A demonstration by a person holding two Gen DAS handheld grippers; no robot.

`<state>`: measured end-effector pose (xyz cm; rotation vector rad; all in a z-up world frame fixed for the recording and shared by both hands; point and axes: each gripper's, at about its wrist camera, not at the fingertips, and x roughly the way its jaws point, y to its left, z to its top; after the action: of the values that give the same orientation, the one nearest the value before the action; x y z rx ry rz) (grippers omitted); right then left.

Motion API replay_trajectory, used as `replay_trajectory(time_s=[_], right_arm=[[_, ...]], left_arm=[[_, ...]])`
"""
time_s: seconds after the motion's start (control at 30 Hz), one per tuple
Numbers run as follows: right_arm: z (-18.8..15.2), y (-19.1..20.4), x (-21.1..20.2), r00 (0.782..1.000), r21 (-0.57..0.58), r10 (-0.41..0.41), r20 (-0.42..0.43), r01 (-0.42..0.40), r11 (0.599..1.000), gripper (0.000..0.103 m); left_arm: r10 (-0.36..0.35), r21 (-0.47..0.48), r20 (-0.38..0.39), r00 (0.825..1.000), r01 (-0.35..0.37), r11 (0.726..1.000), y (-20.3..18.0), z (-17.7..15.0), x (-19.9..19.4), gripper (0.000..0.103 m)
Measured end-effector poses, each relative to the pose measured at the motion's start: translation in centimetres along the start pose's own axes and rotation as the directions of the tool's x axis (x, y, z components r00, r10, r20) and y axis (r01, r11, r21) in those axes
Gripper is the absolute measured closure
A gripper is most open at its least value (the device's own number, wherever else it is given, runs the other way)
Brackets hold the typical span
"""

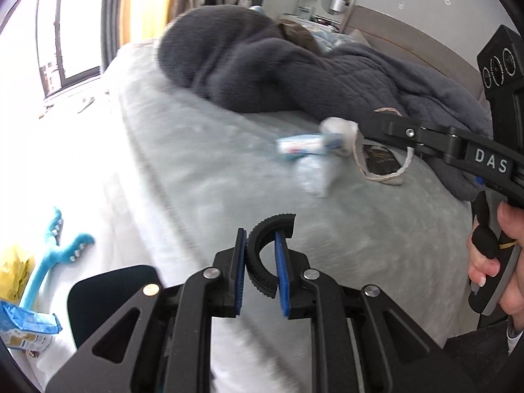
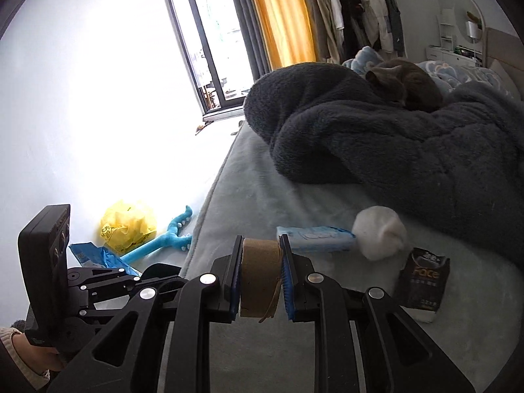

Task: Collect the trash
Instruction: 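Carry the black piece and the tape roll over the teal bin, then open the left tool to drop the black piece while the right tool drops the tape roll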

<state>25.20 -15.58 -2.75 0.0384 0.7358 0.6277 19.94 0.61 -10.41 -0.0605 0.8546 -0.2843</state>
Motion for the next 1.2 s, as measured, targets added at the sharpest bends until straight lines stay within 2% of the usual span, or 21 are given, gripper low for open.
replay_trajectory(time_s=[0.33,0.57,0.83,1.2], right_arm=[[0.9,5.2,3.0,0.999,-0.052,0.048,-0.021,-0.049,0.997,0.082],[1.3,8.0,4.8,0.996,-0.072,0.084,-0.036,-0.087,0.994,0.082],[1.2,11.6,6.8,0.990,-0.096,0.129,-0.064,-0.135,0.986,0.082],[0.6,16.8,9.7,0.976,-0.131,0.181,-0.123,-0.197,0.972,0.082]], left_arm=[[0.082,-0.058,-0.047,0.996,-0.084,0.995,5.7,-1.8,-0.8,0.084],[0.115,-0.088,-0.123,0.986,-0.126,0.988,9.0,-3.9,-0.8,0.084],[0.133,-0.132,-0.254,0.958,-0.171,0.976,13.0,-7.1,0.3,0.084],[0.108,-0.209,-0.408,0.907,-0.208,0.955,17.8,-11.2,0.8,0.084]])
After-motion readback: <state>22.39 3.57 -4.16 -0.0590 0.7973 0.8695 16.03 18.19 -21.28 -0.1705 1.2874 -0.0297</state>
